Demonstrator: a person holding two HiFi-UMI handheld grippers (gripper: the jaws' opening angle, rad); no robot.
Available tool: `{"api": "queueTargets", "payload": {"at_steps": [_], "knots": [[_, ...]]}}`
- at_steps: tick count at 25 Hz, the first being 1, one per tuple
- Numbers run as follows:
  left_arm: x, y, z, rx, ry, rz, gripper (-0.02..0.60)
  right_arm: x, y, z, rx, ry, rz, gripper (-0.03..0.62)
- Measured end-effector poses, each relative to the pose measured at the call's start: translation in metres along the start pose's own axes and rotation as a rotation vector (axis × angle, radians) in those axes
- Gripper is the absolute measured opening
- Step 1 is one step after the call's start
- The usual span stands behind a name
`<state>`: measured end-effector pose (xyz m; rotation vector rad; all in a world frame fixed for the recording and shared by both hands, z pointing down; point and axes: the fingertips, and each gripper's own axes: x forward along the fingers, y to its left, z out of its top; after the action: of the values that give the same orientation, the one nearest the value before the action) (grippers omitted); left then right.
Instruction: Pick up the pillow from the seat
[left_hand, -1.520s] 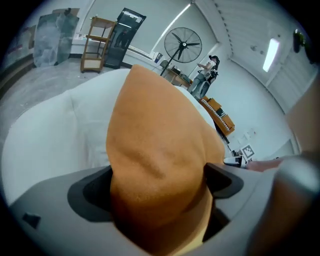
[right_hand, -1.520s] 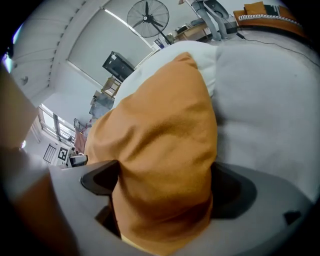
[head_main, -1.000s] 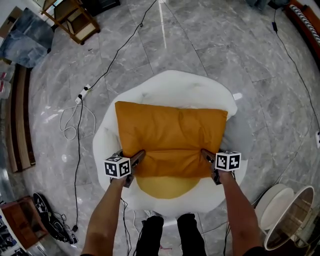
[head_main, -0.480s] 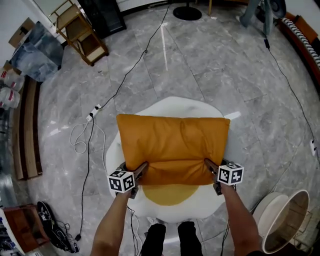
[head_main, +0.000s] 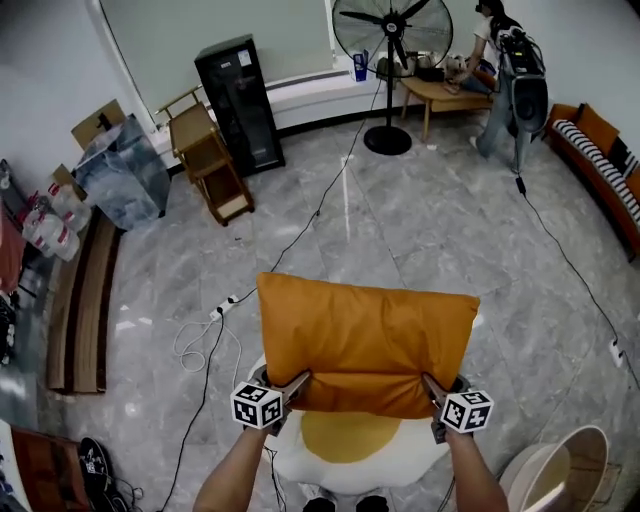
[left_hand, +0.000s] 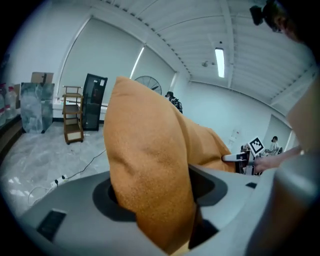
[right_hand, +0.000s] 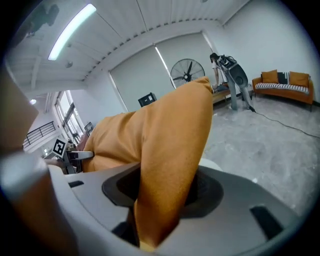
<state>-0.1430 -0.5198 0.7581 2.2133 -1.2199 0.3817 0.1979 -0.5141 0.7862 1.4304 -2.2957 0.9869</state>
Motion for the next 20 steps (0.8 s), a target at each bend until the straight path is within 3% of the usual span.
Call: {"api": "queueTargets", "payload": {"at_steps": [5,15,20], "knots": [[-0.057,-0.038,0.066,0.055,-0.117,0.005,0.316,-0.062,0.042,0.065,-0.034,-0.131,0.009,0.214],[-0.151,-0.091,0.202,0.142,-0.373,0.007,0.311,-0.157,0.129,0.213,-0.216,-0.392,0.021,0.21],[-0.211,-0.124,0.247,0.182,-0.497,0.02,0.311,-0.213,0.176,0.255,-0.28,-0.513,0.031,0.21]]}}
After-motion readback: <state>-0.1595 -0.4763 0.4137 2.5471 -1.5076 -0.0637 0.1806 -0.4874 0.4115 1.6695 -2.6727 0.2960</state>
